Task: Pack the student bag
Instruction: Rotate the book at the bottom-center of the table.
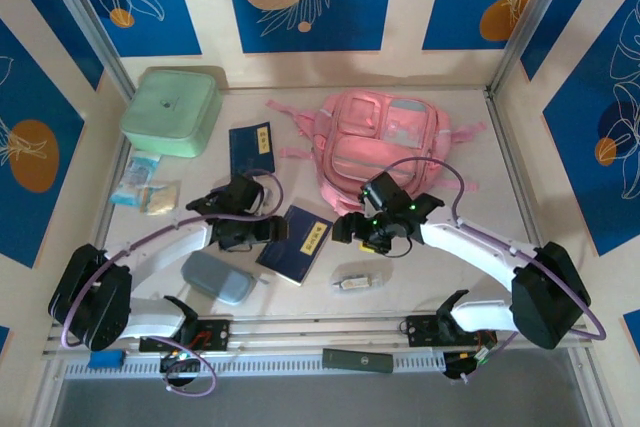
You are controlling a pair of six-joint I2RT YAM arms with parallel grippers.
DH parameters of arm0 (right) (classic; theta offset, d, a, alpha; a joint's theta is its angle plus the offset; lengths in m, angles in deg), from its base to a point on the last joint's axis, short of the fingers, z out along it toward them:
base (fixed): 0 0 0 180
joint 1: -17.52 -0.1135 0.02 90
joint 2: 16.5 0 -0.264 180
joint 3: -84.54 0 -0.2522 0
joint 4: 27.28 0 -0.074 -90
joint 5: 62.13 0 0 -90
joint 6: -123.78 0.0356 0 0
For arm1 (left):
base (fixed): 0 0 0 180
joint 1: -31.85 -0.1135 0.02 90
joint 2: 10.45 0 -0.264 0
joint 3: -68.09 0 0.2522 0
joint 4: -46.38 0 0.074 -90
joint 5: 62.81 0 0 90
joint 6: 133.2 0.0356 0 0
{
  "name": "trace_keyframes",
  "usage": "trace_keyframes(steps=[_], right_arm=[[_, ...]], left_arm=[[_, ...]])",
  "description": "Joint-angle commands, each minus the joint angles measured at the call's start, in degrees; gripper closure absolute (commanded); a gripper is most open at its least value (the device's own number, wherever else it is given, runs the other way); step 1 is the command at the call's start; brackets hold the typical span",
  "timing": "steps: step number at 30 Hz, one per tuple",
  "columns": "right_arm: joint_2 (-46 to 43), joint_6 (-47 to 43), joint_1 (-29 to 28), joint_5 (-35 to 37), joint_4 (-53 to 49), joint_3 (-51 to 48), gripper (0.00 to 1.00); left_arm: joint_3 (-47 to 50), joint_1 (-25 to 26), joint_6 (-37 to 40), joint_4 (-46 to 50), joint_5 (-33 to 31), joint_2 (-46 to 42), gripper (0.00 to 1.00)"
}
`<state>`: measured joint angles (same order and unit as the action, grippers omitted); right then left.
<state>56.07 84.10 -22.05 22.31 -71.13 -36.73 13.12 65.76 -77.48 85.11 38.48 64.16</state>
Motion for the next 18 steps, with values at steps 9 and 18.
trace_keyframes(steps=[9,18], right_arm=[[2.6,5.5,-2.8,2.8,7.2,-1.8,0.24],[8.1,7.8,-3.2,3.6,9.9,-1.0,0.24]], left_arm=[[4.3,0.7,-3.8,-3.9,-2.1,2.0,0.3],[5.9,5.6,-8.8,-4.4,-3.8,2.0,0.29]])
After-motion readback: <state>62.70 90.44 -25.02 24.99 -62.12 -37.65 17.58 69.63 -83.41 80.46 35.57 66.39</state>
